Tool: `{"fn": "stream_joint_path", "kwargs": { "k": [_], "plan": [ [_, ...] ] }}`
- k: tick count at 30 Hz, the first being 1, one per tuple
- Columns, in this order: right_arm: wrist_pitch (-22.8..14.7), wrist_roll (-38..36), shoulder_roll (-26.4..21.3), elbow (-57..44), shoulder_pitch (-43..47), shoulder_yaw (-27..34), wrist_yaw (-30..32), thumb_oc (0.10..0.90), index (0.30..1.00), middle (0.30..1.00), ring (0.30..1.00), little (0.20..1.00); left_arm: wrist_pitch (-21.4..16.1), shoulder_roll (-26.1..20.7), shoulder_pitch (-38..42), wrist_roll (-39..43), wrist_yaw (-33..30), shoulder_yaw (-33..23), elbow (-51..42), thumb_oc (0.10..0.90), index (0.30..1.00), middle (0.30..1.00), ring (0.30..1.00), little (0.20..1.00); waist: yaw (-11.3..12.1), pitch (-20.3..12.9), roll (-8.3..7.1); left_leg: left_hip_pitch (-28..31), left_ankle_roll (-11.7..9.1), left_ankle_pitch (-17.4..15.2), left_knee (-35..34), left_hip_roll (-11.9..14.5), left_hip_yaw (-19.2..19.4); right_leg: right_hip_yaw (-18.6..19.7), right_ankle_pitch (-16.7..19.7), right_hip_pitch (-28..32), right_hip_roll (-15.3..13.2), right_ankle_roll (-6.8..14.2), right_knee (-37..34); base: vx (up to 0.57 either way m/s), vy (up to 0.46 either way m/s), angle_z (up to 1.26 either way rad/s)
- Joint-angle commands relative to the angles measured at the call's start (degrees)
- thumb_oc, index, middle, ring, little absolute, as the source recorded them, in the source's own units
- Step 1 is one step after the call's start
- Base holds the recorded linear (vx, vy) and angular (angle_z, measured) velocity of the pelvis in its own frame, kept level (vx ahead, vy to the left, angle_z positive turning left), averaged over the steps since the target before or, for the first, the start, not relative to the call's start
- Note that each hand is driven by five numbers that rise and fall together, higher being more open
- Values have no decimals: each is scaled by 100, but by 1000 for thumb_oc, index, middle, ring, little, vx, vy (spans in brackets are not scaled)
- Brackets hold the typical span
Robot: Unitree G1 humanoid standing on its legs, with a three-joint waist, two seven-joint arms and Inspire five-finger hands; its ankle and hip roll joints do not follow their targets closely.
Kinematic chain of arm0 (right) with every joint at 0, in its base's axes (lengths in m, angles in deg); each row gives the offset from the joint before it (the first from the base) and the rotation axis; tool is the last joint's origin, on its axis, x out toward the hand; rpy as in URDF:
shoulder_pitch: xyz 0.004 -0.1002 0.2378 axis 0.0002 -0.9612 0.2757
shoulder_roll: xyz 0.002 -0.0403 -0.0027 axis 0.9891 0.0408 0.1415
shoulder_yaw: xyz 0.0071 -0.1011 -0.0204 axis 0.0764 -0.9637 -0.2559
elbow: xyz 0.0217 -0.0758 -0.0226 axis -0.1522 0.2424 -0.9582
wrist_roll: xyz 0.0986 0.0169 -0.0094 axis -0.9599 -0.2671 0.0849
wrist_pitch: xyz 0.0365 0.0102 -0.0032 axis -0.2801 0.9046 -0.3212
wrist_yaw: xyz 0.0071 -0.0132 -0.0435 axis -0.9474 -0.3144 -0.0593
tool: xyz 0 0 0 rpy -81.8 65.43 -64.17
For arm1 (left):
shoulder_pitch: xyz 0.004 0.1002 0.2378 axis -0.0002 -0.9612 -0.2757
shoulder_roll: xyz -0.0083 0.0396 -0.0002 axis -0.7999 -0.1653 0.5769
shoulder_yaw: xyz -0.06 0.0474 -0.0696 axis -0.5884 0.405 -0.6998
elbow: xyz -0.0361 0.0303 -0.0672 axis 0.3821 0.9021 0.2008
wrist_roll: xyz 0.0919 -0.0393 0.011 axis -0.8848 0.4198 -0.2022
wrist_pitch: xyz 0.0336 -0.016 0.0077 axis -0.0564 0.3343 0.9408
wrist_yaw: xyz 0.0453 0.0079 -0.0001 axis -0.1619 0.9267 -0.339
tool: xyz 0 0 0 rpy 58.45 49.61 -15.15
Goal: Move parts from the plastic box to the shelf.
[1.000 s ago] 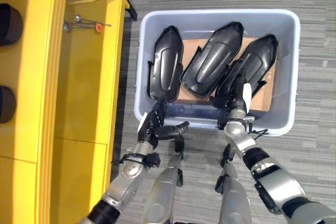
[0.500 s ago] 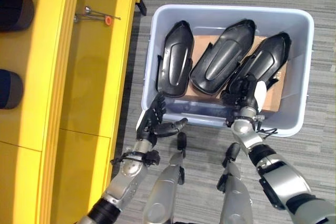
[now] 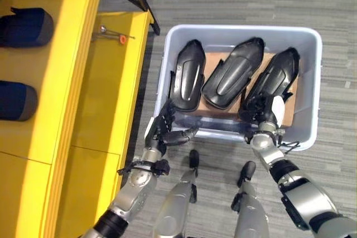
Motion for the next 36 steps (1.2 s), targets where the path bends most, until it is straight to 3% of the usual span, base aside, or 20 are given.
{"fn": "stream_joint_path", "kwargs": {
  "k": [1,9,14,18,28,36],
  "plan": [
    [-124,391,262,-736,-264,-137,-509,400,300,300,300,300,-514,-231,184,-283,-22,-133,-415,900,1000,1000,1000,1000,113,-153,-416,284,-105,-544,230,300,185,209,-281,306,-489,505,315,18,-64,-9],
    [-209,833,-216,-2673,-1062,220,-796,400,300,300,300,300,-398,-414,-242,-395,169,-616,-313,900,1000,1000,1000,1000,-133,-735,-774,959,-206,-498,-98,562,372,360,-416,663,-213,460,189,57,-90,-21],
    [-363,1037,-374,-3641,-1613,428,-1129,400,300,300,300,300,-323,-457,-584,-500,352,-937,-256,900,1000,1000,1000,1000,-264,-1165,-864,1336,-267,-434,-326,680,506,413,-495,907,-75,446,91,77,-74,-21],
    [-546,1224,-581,-4655,-2029,610,-1427,400,300,300,300,300,-269,-369,-852,-594,454,-1187,-195,900,1000,1000,1000,1000,-393,-1550,-851,1578,-337,-397,-438,783,627,489,-541,1101,53,421,-35,70,-74,-11],
    [-806,1331,-771,-6005,-2700,896,-1755,400,300,300,300,300,-183,-161,-1301,-788,557,-1542,-192,900,1000,1000,1000,1000,-580,-2008,-730,1962,-411,-405,-438,969,775,653,-774,1351,258,306,34,36,-64,-12],
    [-944,1693,-1033,-6554,-2425,784,-1808,400,300,300,300,300,-188,-34,-1534,-781,513,-1725,-313,900,1000,1000,1000,1000,-539,-1987,-603,2034,-593,-167,-277,1298,722,612,-1203,1455,595,22,364,-20,-131,0]
  ]
}}
